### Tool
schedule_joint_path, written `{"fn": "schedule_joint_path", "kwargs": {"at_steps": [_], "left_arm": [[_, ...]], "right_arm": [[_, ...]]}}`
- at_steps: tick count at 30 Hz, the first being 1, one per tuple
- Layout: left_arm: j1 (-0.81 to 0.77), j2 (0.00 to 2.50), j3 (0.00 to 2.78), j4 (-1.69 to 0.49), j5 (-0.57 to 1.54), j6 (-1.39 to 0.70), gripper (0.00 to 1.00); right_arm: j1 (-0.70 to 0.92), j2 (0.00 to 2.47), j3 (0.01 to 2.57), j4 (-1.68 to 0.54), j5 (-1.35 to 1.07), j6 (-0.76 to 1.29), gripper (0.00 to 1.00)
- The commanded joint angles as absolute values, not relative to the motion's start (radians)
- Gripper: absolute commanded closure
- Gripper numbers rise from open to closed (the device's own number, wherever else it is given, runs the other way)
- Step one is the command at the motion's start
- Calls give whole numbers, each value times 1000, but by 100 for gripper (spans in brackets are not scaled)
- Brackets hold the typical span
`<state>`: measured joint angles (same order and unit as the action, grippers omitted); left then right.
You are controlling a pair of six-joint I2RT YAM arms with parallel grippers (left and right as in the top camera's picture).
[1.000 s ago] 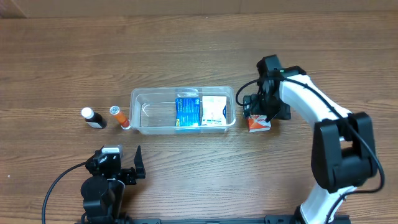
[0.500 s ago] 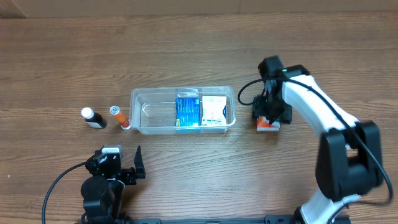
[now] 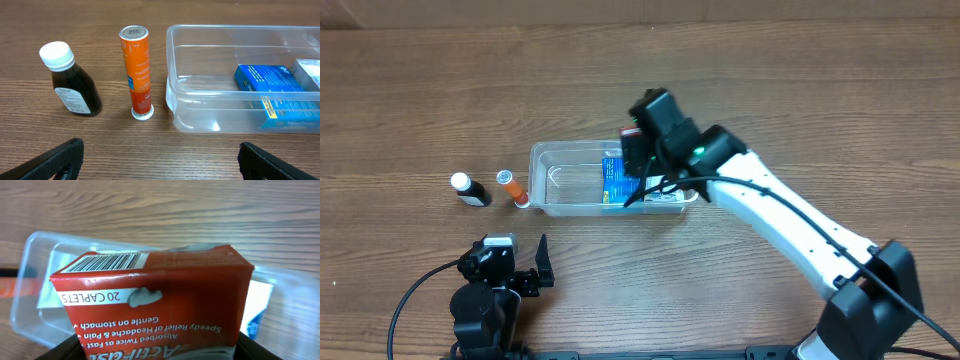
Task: Pack container
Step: 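Carry the red box into the container's left side and release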
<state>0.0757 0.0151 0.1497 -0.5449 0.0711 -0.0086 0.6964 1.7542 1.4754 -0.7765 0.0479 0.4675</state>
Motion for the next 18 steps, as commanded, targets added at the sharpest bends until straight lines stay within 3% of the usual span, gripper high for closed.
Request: {"fn": "schedule_joint_path", "kwargs": {"at_steps": [1, 10, 18], "left_arm": [[72, 5, 146, -538, 65, -22, 0], [72, 5, 146, -538, 65, -22, 0], [72, 4, 146, -538, 65, -22, 0]], "right_arm": [[721, 1759, 1481, -746, 50, 475, 31], [790, 1864, 1481, -533, 1, 440, 32], [830, 1989, 1481, -490, -50, 495, 31]]}}
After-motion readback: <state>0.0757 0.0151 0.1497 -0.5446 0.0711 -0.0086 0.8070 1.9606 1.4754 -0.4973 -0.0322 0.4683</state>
